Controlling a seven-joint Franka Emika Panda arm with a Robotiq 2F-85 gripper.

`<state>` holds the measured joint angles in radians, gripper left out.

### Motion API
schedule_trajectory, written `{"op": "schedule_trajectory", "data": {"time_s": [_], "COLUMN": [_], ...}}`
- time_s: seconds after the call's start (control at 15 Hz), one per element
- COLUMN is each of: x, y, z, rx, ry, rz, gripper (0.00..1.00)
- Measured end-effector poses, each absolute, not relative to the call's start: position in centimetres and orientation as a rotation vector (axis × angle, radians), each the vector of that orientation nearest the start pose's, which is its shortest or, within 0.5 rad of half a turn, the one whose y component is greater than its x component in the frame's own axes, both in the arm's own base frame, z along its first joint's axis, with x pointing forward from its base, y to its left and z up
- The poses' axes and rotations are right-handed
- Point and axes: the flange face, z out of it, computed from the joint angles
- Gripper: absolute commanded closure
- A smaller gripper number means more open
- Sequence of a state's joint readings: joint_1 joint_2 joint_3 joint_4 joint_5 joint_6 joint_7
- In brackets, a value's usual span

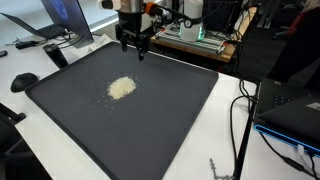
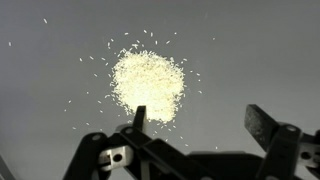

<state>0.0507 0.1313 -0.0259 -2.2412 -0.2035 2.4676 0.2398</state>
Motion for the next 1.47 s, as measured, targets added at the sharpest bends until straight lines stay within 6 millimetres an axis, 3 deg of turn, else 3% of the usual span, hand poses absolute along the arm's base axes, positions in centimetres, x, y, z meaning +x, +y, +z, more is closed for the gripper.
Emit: {"op": "schedule_trajectory", "data": {"time_s": [0.33, 0.67, 0.87, 1.27, 1.47], "x": [51.4, 49.4, 48.6, 48.7, 49.6], "y": [-1.3, -5.6, -8.0, -8.2, -10.2], "z": [34.6, 36.7, 36.5, 36.2, 35.0], "rx": [-3.117, -3.016, -3.009, -2.996, -2.934], "ry": [0.043, 0.045, 0.082, 0.099, 0.158], "rz": [-0.211, -0.284, -0.224, -0.211, -0.179], "gripper": [0.00, 0.00, 0.00, 0.00, 0.00]}}
